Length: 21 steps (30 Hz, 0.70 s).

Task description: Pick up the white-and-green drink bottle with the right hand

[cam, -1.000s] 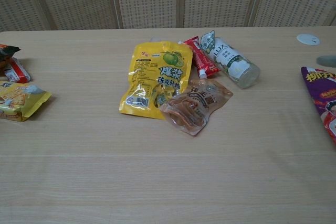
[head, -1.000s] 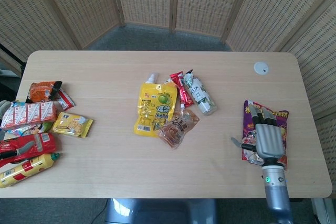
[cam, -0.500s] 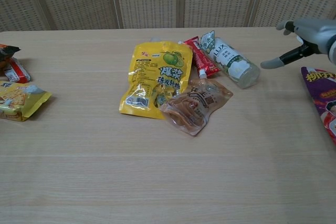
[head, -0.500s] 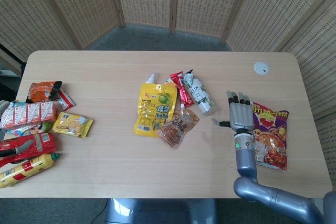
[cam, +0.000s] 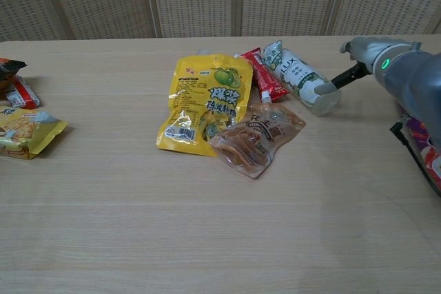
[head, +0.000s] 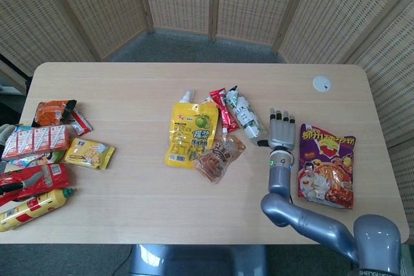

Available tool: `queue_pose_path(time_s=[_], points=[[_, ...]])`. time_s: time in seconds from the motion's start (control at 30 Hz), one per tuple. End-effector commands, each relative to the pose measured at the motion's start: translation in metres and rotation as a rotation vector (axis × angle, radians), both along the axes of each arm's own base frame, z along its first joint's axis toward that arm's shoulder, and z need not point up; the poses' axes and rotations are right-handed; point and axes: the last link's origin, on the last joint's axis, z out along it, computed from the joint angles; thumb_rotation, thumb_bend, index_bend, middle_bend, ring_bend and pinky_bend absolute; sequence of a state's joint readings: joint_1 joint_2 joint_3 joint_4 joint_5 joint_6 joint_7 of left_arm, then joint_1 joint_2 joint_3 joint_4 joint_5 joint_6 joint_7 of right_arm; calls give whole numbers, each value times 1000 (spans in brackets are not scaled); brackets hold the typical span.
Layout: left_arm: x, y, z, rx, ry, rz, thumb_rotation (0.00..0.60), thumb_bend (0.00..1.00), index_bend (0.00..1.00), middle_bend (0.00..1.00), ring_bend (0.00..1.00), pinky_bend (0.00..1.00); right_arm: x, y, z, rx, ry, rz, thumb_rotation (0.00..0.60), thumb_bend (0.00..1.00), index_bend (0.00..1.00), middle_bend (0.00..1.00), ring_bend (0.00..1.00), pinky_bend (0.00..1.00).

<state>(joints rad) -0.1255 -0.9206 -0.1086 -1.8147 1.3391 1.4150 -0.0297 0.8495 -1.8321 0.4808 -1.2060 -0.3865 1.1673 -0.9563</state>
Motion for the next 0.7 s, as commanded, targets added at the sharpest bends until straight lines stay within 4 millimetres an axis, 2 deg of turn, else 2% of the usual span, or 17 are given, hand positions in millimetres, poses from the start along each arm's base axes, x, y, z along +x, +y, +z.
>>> queue_pose_path(time_s=[0.03, 0.5, 0.7], points=[[-1, 1, 0, 0, 1, 4, 347, 0, 0, 0, 0, 0, 10, -4, -9, 8, 11, -21, 600, 0, 0, 0, 0, 0], [-10, 3, 4, 20, 1, 38, 347, 0, 0, 0, 0, 0, 25, -26, -45, 53, 13, -95, 600, 0, 0, 0, 0, 0], [-11, 2, 7, 32, 0, 42, 347, 0, 0, 0, 0, 0, 22, -33, -55, 67, 4, -109, 600, 0, 0, 0, 0, 0]])
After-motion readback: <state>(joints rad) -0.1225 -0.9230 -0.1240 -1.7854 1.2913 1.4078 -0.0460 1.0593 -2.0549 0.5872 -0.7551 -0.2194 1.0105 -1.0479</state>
